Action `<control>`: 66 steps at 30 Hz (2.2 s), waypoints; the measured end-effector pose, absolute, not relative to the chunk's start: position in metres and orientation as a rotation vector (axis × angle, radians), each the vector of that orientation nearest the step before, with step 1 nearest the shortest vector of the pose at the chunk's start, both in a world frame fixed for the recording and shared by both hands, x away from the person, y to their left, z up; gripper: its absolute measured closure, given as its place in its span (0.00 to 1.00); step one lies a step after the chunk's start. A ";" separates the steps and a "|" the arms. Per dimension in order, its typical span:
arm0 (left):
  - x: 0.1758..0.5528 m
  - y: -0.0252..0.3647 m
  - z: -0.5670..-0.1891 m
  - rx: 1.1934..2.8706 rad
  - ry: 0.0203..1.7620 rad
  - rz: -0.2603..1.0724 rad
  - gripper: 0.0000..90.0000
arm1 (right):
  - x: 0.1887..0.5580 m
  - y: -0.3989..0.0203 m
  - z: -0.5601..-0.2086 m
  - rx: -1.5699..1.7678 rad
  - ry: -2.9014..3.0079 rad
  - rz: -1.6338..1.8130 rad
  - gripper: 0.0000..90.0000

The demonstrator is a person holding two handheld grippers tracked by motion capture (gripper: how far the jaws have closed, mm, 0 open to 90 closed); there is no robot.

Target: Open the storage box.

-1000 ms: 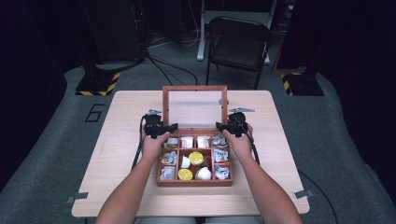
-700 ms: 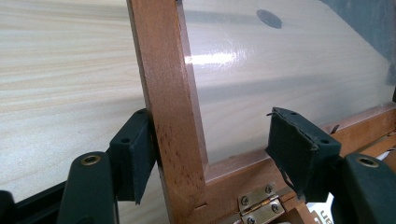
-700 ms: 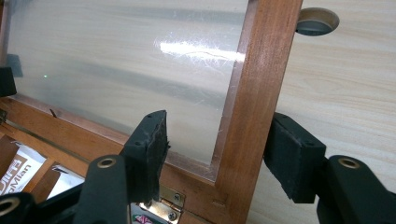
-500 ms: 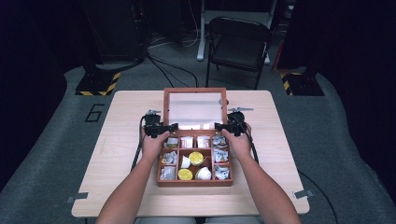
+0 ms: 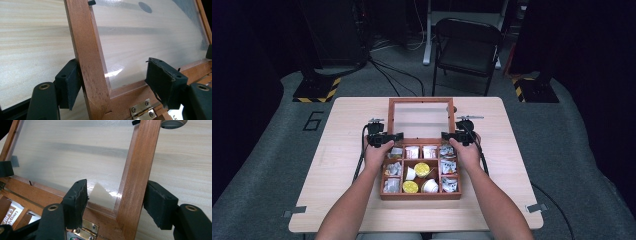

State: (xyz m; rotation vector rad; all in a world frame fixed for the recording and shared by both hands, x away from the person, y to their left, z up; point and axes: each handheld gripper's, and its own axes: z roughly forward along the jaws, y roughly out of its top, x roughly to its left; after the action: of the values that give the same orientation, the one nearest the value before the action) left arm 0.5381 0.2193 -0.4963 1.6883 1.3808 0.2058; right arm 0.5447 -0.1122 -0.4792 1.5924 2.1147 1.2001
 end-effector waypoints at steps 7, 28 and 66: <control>0.539 0.220 -0.499 1.673 1.397 0.179 0.33 | 0.546 -0.112 -0.481 1.634 2.108 1.205 0.41; 0.545 0.225 -0.505 1.659 1.437 0.081 0.33 | 0.549 -0.114 -0.487 1.738 2.108 1.209 0.39; 0.548 0.227 -0.510 1.625 1.465 0.014 0.32 | 0.552 -0.117 -0.491 1.833 2.110 1.229 0.39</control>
State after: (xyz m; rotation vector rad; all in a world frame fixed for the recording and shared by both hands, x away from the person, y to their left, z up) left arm 0.5479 0.2268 -0.5098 1.6248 1.4649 0.0142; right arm 0.5517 -0.1172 -0.4915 1.8331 2.1105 1.2288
